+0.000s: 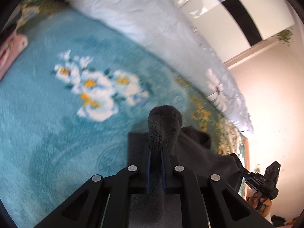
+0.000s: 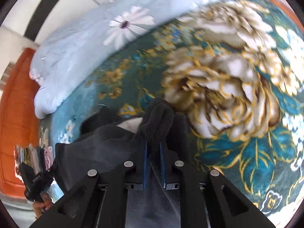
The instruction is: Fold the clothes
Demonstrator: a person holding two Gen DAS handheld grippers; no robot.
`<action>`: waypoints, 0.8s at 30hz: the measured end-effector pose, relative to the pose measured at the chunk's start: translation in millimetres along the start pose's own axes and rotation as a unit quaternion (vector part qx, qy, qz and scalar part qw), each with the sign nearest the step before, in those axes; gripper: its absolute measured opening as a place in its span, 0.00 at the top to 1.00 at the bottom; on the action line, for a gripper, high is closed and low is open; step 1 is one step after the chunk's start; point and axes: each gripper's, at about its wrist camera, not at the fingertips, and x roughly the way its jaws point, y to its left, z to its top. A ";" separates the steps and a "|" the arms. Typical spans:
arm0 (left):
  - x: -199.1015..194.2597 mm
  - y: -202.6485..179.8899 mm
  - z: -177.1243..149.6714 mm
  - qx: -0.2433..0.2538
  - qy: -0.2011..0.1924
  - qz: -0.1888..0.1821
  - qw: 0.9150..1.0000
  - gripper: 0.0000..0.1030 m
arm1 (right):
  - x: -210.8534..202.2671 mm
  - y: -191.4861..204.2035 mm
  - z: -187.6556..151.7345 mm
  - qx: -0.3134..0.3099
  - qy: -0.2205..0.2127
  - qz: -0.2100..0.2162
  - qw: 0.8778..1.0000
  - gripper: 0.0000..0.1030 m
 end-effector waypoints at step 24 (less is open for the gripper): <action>38.4 30.5 -13.1 -0.077 0.042 0.050 0.995 0.91 | 8.4 -45.7 -24.8 0.095 0.022 0.016 0.995 0.92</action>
